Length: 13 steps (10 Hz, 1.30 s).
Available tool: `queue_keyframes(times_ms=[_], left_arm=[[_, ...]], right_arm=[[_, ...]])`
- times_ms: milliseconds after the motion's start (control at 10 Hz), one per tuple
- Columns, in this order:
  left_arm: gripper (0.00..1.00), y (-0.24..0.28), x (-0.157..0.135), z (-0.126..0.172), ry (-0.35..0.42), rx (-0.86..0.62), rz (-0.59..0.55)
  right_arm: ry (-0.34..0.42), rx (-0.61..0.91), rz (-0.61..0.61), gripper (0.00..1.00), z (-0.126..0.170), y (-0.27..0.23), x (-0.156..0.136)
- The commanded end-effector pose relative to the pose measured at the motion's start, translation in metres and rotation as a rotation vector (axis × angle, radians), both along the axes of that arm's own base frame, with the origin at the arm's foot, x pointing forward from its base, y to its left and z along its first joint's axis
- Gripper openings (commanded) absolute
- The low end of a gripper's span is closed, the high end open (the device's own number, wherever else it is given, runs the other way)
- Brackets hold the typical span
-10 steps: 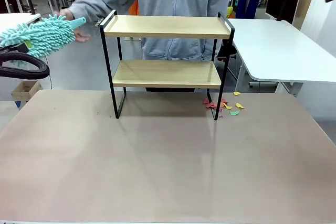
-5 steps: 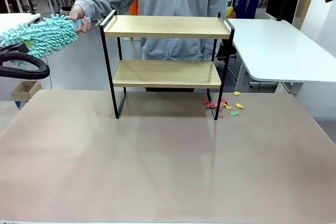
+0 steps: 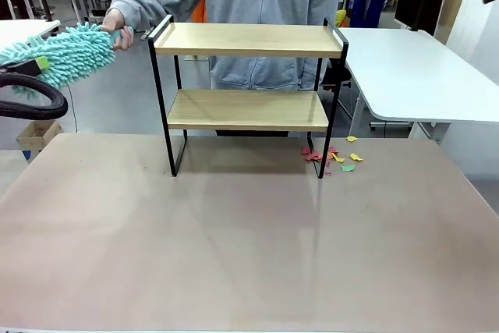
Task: Clean the shelf.
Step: Hand the Duster back to the human.
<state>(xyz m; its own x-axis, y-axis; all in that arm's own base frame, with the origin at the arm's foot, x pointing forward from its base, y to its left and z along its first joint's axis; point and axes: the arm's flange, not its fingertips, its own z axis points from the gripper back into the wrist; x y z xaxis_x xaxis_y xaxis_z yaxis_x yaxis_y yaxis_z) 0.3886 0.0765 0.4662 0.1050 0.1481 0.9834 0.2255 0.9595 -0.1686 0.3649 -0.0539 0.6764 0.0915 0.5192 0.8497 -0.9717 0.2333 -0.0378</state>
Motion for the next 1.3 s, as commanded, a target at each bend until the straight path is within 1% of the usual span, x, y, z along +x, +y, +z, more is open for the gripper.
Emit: queue_keyframes(times_ms=[0, 200, 300, 400, 600, 700, 900, 1000, 1100, 1200], left_arm=[[1.00, 0.006, -0.014, 0.030, 0.051, -0.035, -0.018], [1.00, 0.015, -0.028, 0.069, 0.093, -0.136, -0.024], [1.00, 0.027, -0.034, 0.096, 0.111, -0.211, -0.047], [1.00, 0.048, -0.040, 0.127, 0.050, -0.294, 0.001], [1.00, 0.105, -0.051, 0.172, 0.009, -0.453, 0.032], [1.00, 0.130, -0.057, 0.182, -0.007, -0.512, 0.043], [1.00, 0.166, -0.065, 0.179, -0.010, -0.598, 0.033], [1.00, 0.176, -0.063, 0.172, 0.013, -0.623, 0.017], [1.00, 0.180, -0.056, 0.163, 0.037, -0.593, 0.000], [1.00, 0.174, -0.071, 0.176, -0.023, -0.596, 0.056]], right_arm=[[0.000, 0.006, 0.001, 1.00, 0.003, 0.001, 0.000], [0.000, 0.006, 0.001, 1.00, 0.003, 0.001, 0.000], [0.000, 0.006, 0.001, 1.00, 0.003, 0.001, 0.000], [0.000, 0.006, 0.001, 1.00, 0.003, 0.001, 0.000], [0.000, 0.006, 0.001, 1.00, 0.003, 0.001, 0.000], [0.000, 0.006, 0.001, 1.00, 0.003, 0.001, 0.000], [0.000, 0.006, 0.001, 1.00, 0.003, 0.001, 0.000], [0.000, 0.006, 0.001, 1.00, 0.003, 0.001, 0.000], [0.000, 0.006, 0.001, 1.00, 0.003, 0.001, 0.000], [0.000, 0.006, 0.001, 1.00, 0.003, 0.001, 0.000]])
